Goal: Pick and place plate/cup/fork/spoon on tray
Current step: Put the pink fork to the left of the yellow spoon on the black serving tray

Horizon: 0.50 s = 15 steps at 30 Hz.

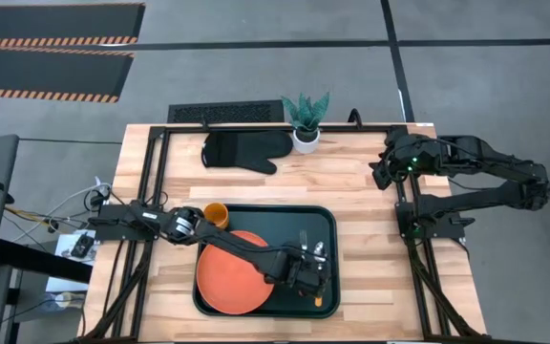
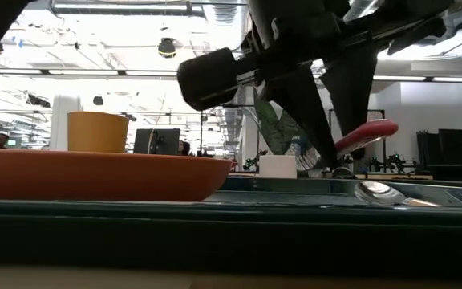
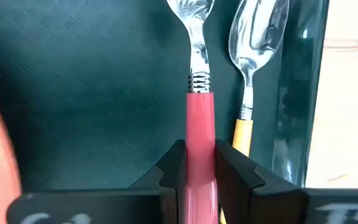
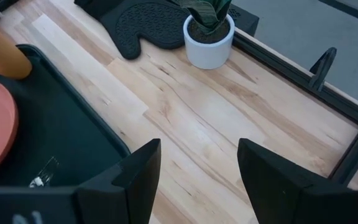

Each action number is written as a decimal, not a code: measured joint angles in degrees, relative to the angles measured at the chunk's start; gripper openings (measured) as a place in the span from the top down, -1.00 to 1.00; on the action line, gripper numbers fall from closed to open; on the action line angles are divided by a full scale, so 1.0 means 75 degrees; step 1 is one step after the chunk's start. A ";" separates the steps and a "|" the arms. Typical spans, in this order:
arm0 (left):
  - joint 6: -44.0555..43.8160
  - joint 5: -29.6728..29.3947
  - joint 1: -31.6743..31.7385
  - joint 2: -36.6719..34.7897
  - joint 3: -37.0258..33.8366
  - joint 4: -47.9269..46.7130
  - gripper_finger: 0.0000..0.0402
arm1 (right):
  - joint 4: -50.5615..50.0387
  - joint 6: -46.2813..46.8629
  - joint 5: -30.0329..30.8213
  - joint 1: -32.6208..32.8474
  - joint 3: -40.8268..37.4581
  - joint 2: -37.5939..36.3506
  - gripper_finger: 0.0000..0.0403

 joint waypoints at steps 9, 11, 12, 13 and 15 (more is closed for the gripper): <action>0.0059 0.0664 -0.0040 0.0498 0.0099 0.0650 0.76 | 0.0026 -0.0055 0.0003 0.0003 0.0000 -0.0003 -0.19; 0.0044 0.0619 -0.0043 0.0498 0.0099 0.0591 0.76 | 0.0024 -0.0055 0.0003 -0.0003 0.0000 0.0000 -0.19; 0.0023 0.0571 -0.0043 0.0498 0.0099 0.0453 0.76 | 0.0027 -0.0055 0.0003 -0.0003 0.0000 0.0000 -0.19; 0.0020 0.0557 -0.0037 0.0498 0.0099 0.0383 0.76 | 0.0031 -0.0055 0.0003 -0.0001 0.0000 -0.0003 -0.19; 0.0020 0.0606 -0.0035 0.0498 0.0099 0.0417 0.76 | 0.0029 -0.0055 0.0003 -0.0003 0.0000 0.0000 -0.19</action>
